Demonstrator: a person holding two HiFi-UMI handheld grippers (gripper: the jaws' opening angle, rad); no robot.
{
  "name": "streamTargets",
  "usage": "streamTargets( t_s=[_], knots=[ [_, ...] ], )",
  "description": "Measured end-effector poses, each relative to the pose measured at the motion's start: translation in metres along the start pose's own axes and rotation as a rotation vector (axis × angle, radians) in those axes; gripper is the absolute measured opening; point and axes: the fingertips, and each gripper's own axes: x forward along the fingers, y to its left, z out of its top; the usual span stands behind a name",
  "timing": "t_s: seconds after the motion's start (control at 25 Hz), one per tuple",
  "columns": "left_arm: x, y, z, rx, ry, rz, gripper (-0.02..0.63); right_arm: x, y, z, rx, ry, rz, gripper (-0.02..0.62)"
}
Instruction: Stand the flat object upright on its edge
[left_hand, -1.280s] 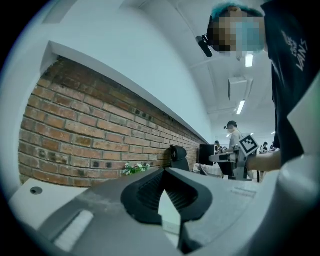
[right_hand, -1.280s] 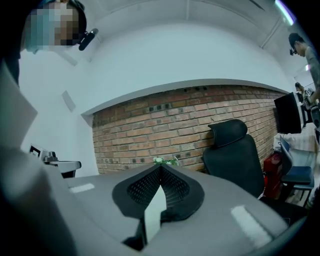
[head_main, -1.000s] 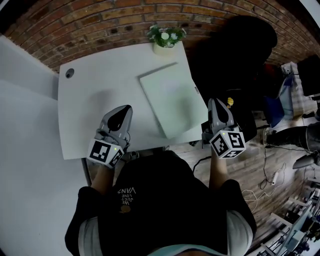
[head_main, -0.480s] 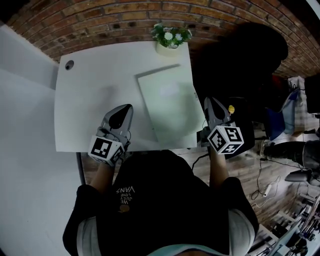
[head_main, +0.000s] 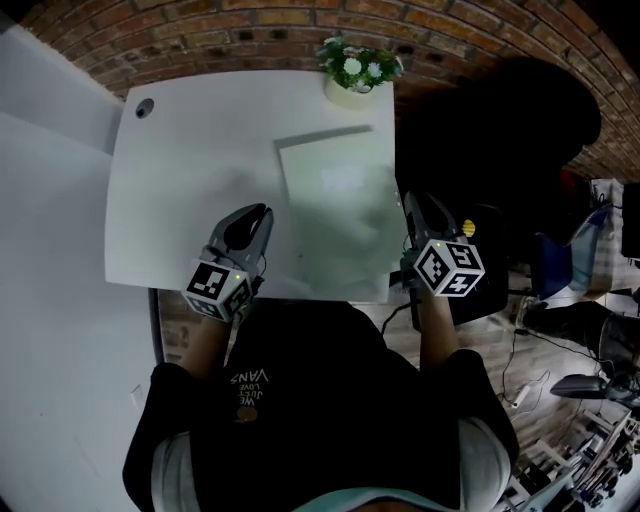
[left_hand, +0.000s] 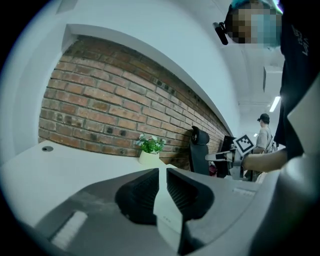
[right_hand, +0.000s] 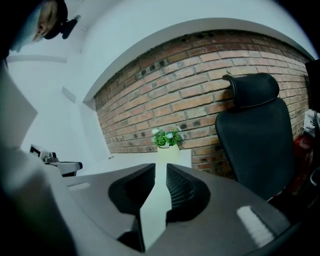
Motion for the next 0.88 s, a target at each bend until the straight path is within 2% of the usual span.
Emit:
streamTargets(
  t_s=[0.08,0.28,0.48,0.64,0.76,0.88],
  knots=[
    [0.005,0.0,-0.007,-0.016,0.017,0.004,0.04,0.007,-0.004,-0.008,0.008,0.032,0.012,0.077],
    [0.018,-0.001,-0.022,-0.066,0.059,0.019,0.113,0.023,-0.016,-0.021,-0.003,0.111,0.048,0.172],
    [0.028,0.001,-0.038,-0.135,0.102,0.035,0.241,0.036,-0.021,-0.036,-0.012,0.2,0.099,0.238],
    [0.034,0.0,-0.051,-0.176,0.152,0.031,0.308,0.044,-0.021,-0.054,-0.004,0.279,0.131,0.275],
    [0.038,-0.001,-0.061,-0.204,0.188,0.035,0.336,0.047,-0.022,-0.067,0.005,0.33,0.146,0.339],
    [0.042,-0.004,-0.072,-0.23,0.223,0.033,0.35,0.049,-0.024,-0.079,0.022,0.367,0.153,0.367]
  ],
)
